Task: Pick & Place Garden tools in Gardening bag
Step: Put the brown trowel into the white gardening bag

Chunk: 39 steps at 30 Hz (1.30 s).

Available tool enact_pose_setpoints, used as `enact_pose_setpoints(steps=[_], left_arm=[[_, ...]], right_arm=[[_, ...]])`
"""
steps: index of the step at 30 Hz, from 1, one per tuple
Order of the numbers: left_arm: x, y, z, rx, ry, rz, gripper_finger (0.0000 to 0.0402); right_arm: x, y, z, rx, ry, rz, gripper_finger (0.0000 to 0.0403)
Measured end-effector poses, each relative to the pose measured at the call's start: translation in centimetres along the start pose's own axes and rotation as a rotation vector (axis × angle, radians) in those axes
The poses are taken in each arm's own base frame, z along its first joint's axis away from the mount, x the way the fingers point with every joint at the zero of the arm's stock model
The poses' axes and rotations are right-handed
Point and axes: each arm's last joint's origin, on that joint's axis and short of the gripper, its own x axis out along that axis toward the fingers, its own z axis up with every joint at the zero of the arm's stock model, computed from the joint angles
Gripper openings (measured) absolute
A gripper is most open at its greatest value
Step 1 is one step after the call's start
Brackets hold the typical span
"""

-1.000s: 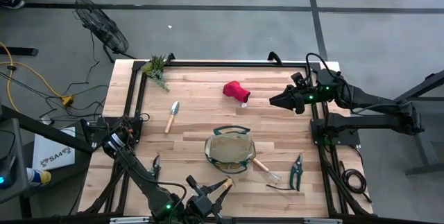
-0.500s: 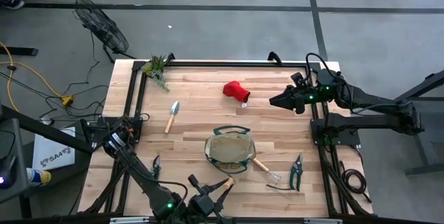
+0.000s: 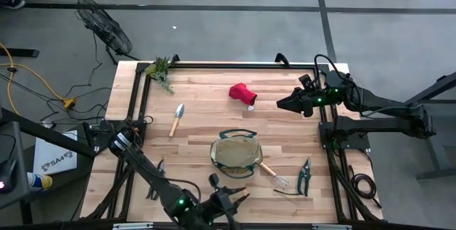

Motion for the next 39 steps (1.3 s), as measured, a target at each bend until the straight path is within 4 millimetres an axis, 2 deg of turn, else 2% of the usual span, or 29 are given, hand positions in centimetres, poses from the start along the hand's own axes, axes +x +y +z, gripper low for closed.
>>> enact_pose_setpoints(steps=[4, 11, 20, 25, 31, 39], left_arm=[[0.3, 0.6, 0.8, 0.010, 0.046, -0.049, 0.0066], [0.7, 2.1, 2.6, 0.038, 0.042, -0.017, 0.0066], [2.8, 4.2, 4.7, -0.011, 0.034, 0.029, 0.0066], [4.1, 4.8, 5.3, -0.034, 0.067, -0.028, 0.0066], [5.5, 5.2, 6.0, -0.028, 0.084, -0.131, 0.0066], [6.5, 5.6, 6.5, -0.008, 0.063, -0.138, 0.0066]], right_arm=[[0.0, 0.0, -0.1, -0.001, 0.019, 0.014, 0.0193], [0.3, 0.9, -1.1, -0.041, 0.164, 0.135, 0.0193], [0.9, 3.7, -4.6, -0.227, 0.199, 0.186, 0.0193], [1.2, 5.6, -6.9, -0.435, 0.190, 0.240, 0.0193], [2.9, 8.0, -9.3, -0.693, 0.086, 0.346, 0.0193], [5.8, 8.6, -11.0, -0.732, 0.033, 0.366, 0.0193]])
